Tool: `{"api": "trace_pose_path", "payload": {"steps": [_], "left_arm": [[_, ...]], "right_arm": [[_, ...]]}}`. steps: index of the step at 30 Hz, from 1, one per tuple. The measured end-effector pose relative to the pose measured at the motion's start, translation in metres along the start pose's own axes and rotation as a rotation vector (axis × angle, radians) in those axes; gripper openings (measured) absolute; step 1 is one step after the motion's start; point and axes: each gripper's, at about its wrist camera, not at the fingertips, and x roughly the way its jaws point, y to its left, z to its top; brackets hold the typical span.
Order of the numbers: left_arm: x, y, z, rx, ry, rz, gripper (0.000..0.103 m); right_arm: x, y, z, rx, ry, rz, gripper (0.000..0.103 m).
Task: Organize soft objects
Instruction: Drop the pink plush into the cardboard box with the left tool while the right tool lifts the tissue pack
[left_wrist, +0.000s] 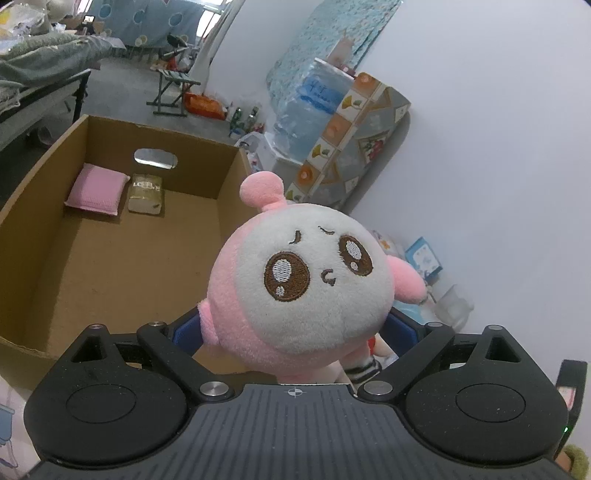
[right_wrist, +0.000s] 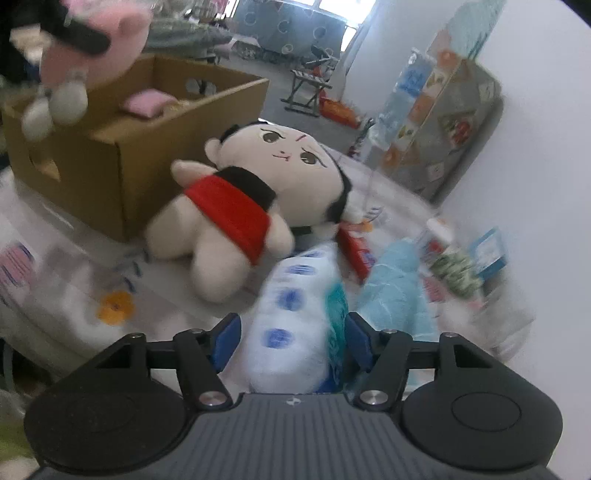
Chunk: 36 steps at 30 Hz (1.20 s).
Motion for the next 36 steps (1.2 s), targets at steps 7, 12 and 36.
{"api": "trace_pose_path", "payload": {"steps": [7,12,36], "left_arm": [[0.000,0.000,0.000,0.000,-0.001,0.000,0.096],[0.001,-0.001,0.000,0.002,-0.002,0.002,0.096],[0.006,-0.002,0.002,0.016,0.016,0.019,0.096]], "right_arm": [[-0.004,-0.026,0.002,0.247,-0.009,0.254,0.061],[0.006,-0.078,-0.009,0.560,-0.043,0.429,0.061],[0.005,-0.139,-0.040,0.868,-0.048,0.387,0.073]]}}
